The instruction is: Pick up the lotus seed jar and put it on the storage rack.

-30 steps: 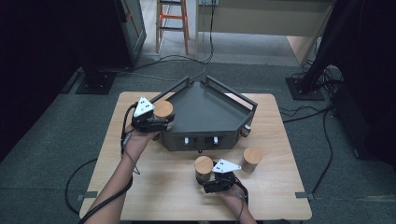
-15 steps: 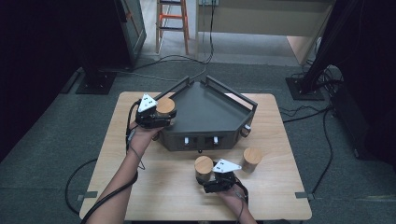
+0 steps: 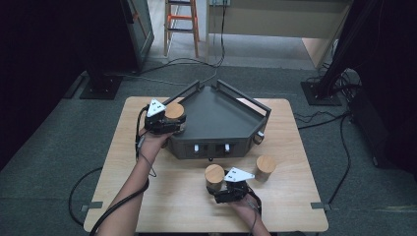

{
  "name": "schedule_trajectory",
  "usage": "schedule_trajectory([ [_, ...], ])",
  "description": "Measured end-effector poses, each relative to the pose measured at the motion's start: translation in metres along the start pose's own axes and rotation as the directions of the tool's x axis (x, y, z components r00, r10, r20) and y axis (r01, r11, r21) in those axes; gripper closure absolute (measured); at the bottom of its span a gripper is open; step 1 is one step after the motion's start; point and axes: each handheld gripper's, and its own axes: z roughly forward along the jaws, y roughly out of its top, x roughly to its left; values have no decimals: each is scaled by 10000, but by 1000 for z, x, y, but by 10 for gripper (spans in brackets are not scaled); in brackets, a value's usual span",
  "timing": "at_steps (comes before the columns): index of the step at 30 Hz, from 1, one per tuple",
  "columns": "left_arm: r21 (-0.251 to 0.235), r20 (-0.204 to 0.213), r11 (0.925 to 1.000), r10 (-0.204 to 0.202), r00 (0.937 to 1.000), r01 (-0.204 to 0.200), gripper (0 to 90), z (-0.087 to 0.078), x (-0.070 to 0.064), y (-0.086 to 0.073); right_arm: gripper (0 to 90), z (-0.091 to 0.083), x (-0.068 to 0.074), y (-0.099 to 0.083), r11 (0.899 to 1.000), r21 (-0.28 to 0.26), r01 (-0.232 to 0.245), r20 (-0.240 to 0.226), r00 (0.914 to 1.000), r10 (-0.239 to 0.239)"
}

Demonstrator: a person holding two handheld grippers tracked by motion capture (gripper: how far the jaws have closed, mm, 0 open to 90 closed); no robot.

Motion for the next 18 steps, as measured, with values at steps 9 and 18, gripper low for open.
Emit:
schedule_trajectory([
  [9,41,-95,10000,-87,9999,87,251,5,2,-2,125,0,0,0,10000,2,-9,6,10000,9],
  [18,-156,-8,9997,-182,9998,181,252,8,4,-7,125,0,0,0,10000,20,37,3,10000,-37],
])
